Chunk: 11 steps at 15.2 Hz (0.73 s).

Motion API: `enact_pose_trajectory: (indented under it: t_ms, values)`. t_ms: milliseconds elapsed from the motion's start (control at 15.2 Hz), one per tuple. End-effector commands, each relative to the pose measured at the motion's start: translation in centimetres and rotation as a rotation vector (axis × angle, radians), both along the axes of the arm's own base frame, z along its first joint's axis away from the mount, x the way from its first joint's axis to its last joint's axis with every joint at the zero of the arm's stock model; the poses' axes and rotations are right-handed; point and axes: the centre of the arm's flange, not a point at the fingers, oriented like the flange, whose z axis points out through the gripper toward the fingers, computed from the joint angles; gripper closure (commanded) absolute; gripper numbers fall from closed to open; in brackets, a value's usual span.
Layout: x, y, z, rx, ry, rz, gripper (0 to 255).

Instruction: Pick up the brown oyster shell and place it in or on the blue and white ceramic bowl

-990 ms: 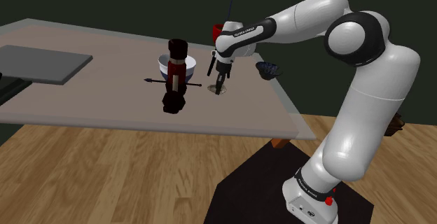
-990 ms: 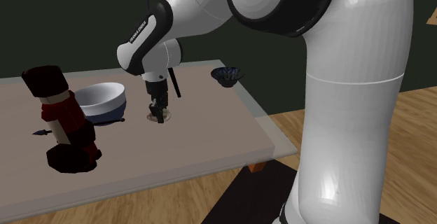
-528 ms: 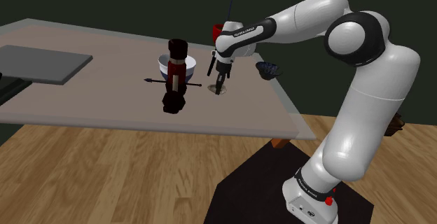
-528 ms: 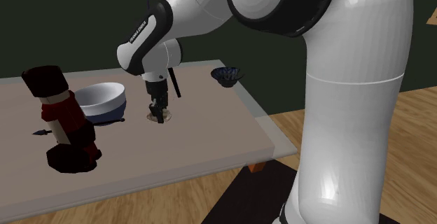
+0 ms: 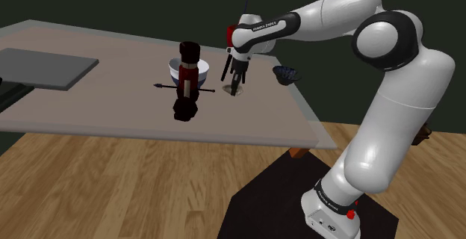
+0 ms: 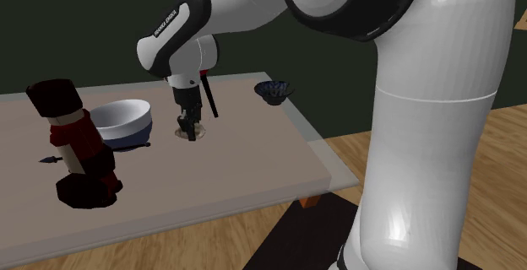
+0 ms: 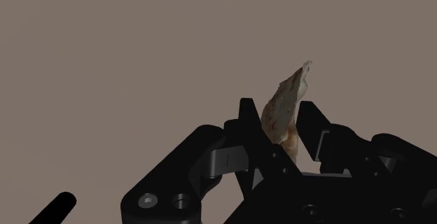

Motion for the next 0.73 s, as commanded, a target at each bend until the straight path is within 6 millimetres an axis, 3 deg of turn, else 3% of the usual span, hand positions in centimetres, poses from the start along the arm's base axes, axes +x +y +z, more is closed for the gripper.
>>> enact_pose_trajectory:
  t_ms: [0,660]
  values:
    - [0.0,0.0,1.0,0.000,0.001,0.000,255]
    - [0.0,0.0,6.3,0.000,0.001,0.000,255]
